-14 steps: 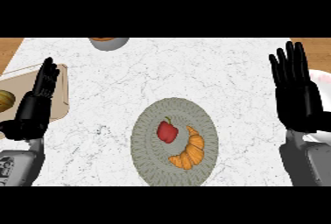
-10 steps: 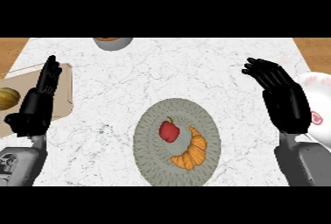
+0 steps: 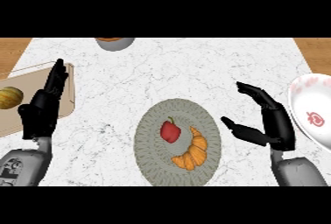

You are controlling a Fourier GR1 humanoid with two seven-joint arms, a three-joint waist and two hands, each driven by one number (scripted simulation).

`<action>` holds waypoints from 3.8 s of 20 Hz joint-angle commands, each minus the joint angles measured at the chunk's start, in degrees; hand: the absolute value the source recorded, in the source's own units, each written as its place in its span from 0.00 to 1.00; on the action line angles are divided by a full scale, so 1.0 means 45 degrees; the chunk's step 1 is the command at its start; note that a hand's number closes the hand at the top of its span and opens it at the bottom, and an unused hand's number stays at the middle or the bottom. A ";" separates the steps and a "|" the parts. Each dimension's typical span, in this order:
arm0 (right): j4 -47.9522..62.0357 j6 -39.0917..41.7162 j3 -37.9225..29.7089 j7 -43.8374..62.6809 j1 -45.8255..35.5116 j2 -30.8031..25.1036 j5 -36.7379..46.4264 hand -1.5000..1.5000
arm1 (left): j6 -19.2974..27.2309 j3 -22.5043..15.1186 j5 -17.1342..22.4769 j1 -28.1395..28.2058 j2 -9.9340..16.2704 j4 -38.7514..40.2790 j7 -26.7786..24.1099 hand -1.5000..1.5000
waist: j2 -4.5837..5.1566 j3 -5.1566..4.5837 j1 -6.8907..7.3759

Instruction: Pick the bell pepper from the placemat and place it in the bowl

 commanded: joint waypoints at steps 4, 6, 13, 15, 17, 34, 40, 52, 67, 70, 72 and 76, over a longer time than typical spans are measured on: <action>-0.2230 -0.0035 0.1926 0.2128 0.0259 -0.1578 0.3174 0.00 | 0.0180 -0.0179 -0.0373 0.0265 -0.0123 -0.0745 0.0766 0.50 | -0.0068 -0.0016 -0.0013; -0.2769 0.0576 0.2426 0.3771 -0.0106 -0.2163 0.3792 0.00 | -0.0183 0.0209 -0.0079 -0.0135 0.0153 -0.0352 0.0699 0.50 | -0.0053 -0.0028 -0.0032; -0.3647 0.2779 0.4444 0.9624 -0.2599 -0.2368 0.6015 0.00 | -0.0066 -0.0116 -0.0361 0.0030 -0.0180 -0.0464 0.0751 0.50 | -0.0038 -0.0053 0.0143; -0.3075 0.3976 0.4642 1.0664 -0.3811 -0.2040 0.5881 0.00 | -0.0358 0.0019 -0.0175 -0.0292 -0.0055 -0.0427 0.0917 0.50 | 0.0010 -0.0037 0.0226; -0.3068 0.4882 0.5087 1.1474 -0.4048 -0.1680 0.5771 0.00 | -0.0034 -0.0011 -0.0491 -0.0326 -0.0182 -0.0476 0.1238 0.50 | 0.0003 -0.0020 0.0171; 0.2757 0.7698 0.5673 1.3742 -0.6662 0.2848 0.7014 0.00 | -0.0002 -0.0079 -0.1327 -0.0081 -0.1060 -0.0680 0.1030 0.50 | 0.0030 0.0002 0.0118; 0.3383 0.7401 0.5416 1.2687 -0.5576 0.3225 0.8494 0.00 | -0.0747 0.0787 -0.1103 -0.0085 -0.0777 -0.1156 0.1463 0.50 | 0.0016 0.0005 0.0072; 0.5970 0.6445 0.4849 1.0923 -0.5853 0.3748 0.9037 0.00 | -0.1419 0.1384 -0.1506 -0.0205 -0.1160 -0.0569 0.1034 0.50 | 0.0023 0.0004 0.0090; 0.8223 0.4338 0.6054 0.8222 -0.6169 0.3748 0.9672 1.00 | -0.1586 0.1486 -0.1932 0.0053 -0.1647 -0.1368 0.1439 0.50 | 0.0025 0.0008 0.0167; 0.6620 0.4964 0.5656 0.8348 -0.5628 0.3581 1.0361 1.00 | -0.1996 0.1950 -0.1610 -0.0107 -0.1551 -0.0539 0.0726 0.50 | 0.0002 0.0003 0.0022; 0.4510 0.4771 0.6771 0.8537 -0.4109 0.3054 1.0187 1.00 | -0.1786 0.1537 -0.1898 0.0913 -0.1722 -0.1435 0.0909 0.50 | -0.0069 0.0003 -0.0093; 0.1707 0.3908 0.9353 0.7439 -0.0700 0.2413 1.0521 1.00 | -0.1351 0.2000 -0.2068 0.0750 -0.1544 -0.0928 0.1030 0.50 | -0.0275 -0.0001 -0.0720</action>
